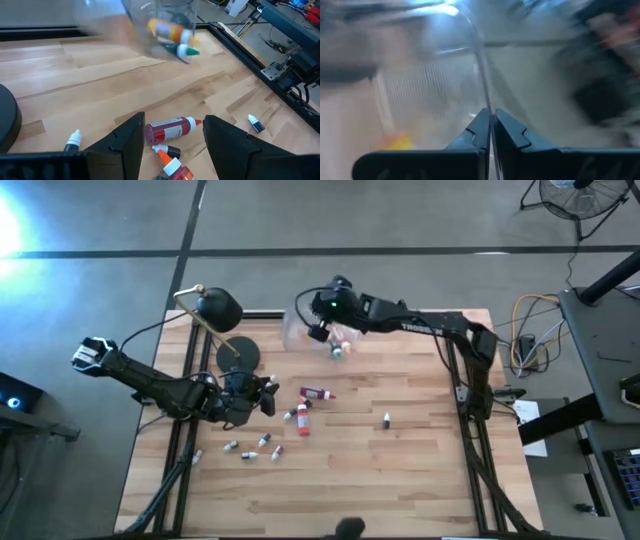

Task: Pick & Place food coloring
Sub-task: Remove the food coloring bottles from the transparent bin

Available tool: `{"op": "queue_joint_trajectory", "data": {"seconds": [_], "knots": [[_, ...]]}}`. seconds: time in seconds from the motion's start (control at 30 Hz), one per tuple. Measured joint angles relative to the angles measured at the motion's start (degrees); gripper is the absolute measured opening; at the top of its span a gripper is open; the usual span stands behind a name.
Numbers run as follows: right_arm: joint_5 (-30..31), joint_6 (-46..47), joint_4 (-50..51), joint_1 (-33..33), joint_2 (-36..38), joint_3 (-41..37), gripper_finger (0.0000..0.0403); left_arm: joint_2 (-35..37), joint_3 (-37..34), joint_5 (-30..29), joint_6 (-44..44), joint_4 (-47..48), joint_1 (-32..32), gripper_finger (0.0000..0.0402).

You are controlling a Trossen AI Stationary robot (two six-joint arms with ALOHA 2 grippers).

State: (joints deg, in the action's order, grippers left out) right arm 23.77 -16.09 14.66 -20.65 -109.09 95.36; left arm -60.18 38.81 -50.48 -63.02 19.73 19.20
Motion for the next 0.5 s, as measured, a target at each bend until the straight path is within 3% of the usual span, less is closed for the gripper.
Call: {"op": "queue_joint_trajectory", "data": {"seconds": [0.1,0.2,0.33,0.5], "knots": [[10.4,-8.1,-13.1,2.9,3.1,-5.5,0.0008,0.1,0.0,0.1,0.0,0.0,0.0,0.0174],[12.9,-14.5,-20.1,5.5,5.3,-11.3,0.0008,0.1,0.0,0.5,0.1,0.0,0.0,0.0174],[21.0,-22.1,-30.2,9.1,5.4,-19.5,0.0008,0.1,-0.1,1.9,0.1,0.0,0.0,0.0174],[28.5,-35.5,-61.4,12.2,6.1,-27.0,0.0008,0.1,-0.2,6.8,-0.1,0.0,0.0,0.0174]]}}
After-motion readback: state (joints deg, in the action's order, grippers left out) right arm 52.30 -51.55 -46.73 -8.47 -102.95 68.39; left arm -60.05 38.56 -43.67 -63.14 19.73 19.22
